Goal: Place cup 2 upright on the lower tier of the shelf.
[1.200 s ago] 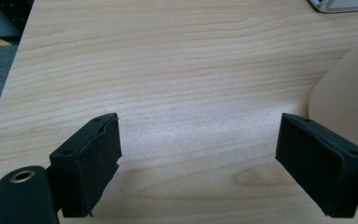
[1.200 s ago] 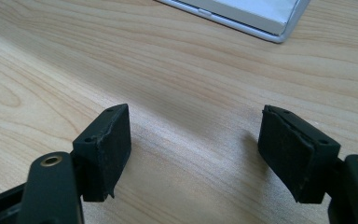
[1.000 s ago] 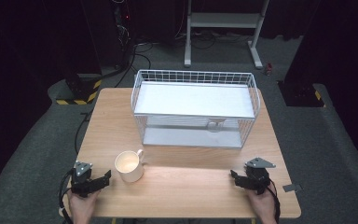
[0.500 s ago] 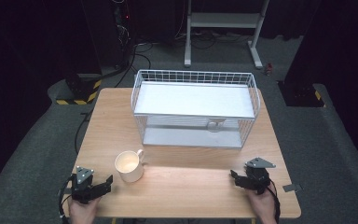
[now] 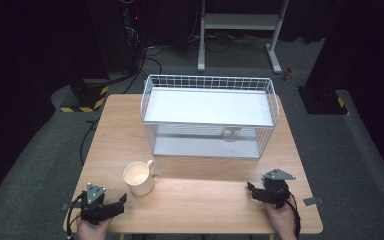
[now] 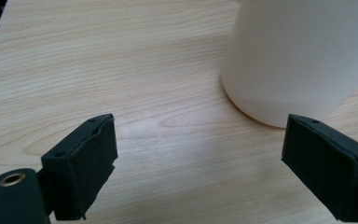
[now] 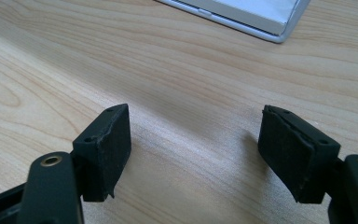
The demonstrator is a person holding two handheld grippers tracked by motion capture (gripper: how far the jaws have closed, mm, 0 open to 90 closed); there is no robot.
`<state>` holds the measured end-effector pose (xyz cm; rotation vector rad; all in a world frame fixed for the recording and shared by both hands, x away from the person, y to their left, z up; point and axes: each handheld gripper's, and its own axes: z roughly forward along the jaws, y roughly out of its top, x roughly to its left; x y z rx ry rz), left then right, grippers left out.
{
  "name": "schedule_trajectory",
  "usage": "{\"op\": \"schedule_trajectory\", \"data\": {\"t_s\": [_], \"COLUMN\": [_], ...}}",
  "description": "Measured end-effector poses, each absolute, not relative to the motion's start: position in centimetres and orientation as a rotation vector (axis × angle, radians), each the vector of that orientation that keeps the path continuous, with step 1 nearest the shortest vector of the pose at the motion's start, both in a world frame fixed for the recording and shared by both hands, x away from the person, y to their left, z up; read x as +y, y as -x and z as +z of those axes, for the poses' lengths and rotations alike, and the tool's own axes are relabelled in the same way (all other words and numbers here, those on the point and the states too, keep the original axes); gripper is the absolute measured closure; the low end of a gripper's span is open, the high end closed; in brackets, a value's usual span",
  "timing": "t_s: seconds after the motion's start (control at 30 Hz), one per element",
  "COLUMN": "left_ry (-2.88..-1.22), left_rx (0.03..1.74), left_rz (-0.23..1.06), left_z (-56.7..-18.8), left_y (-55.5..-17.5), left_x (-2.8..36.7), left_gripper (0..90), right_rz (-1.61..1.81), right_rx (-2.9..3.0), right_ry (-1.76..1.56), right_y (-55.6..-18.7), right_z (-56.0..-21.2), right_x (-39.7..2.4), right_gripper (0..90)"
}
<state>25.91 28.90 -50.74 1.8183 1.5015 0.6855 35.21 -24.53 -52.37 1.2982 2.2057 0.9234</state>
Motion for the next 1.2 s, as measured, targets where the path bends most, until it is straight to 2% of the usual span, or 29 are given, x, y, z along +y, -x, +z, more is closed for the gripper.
{"op": "schedule_trajectory", "data": {"t_s": [1.2], "left_ry": [-1.876], "left_rx": [1.350], "left_rz": [0.594], "left_z": [-50.2], "left_y": [-28.0], "left_x": [24.5], "left_gripper": [3.7], "right_rz": [0.924], "right_rx": [2.206], "right_ry": [-1.305], "right_y": [-35.2], "right_z": [-52.4], "right_x": [-24.5], "right_gripper": [25.5]}}
